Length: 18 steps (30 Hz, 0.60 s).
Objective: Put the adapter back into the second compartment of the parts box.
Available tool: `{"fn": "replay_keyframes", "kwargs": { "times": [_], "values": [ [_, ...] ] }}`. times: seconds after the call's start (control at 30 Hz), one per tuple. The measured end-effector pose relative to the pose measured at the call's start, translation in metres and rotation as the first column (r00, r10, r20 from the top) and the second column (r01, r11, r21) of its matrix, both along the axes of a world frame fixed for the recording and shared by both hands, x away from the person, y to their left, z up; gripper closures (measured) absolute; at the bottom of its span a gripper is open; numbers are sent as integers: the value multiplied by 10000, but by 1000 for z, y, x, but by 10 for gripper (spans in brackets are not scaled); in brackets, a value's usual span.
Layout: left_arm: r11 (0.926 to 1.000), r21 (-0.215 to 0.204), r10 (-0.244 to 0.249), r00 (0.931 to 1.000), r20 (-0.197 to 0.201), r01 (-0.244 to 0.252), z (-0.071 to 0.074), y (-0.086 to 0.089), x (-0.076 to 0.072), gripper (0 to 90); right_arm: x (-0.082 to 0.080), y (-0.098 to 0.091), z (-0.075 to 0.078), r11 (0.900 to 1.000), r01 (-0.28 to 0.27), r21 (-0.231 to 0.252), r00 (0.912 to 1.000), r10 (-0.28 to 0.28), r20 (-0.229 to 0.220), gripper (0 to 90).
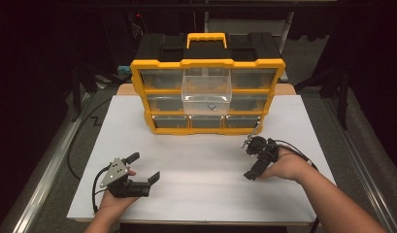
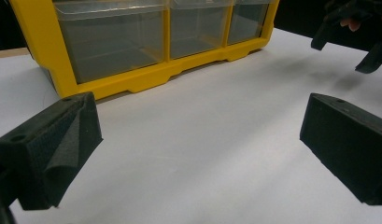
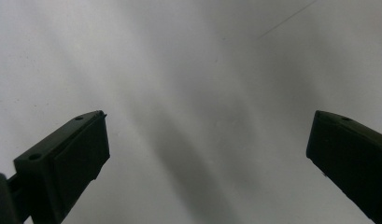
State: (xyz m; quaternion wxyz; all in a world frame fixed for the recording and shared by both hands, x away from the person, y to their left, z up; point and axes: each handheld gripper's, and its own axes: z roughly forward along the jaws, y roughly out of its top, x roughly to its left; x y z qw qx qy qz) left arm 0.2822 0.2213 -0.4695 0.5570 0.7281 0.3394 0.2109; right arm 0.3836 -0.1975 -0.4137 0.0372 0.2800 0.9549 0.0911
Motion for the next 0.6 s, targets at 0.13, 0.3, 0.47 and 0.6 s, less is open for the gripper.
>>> {"fn": "replay_keyframes", "kwargs": {
  "times": [0.13,0.3,0.47,0.6],
  "values": [
    [10000,38,15,10000,-23,-15,0,0,0,2,-3,-1,-12,9998,97,171,9997,-101,231,1],
    [10000,52,59,9999,-106,-59,-1,0,1,3,-9,-6,-19,9928,360,1141,9956,-455,817,1],
    [9999,-43,114,9997,-195,-115,0,1,2,3,-17,-14,-26,9666,581,2497,9843,-973,1475,1],
    [9999,-46,156,9996,-232,-157,0,1,2,2,-25,-19,-32,9254,644,3734,9665,-1510,2076,1]
  ]
}}
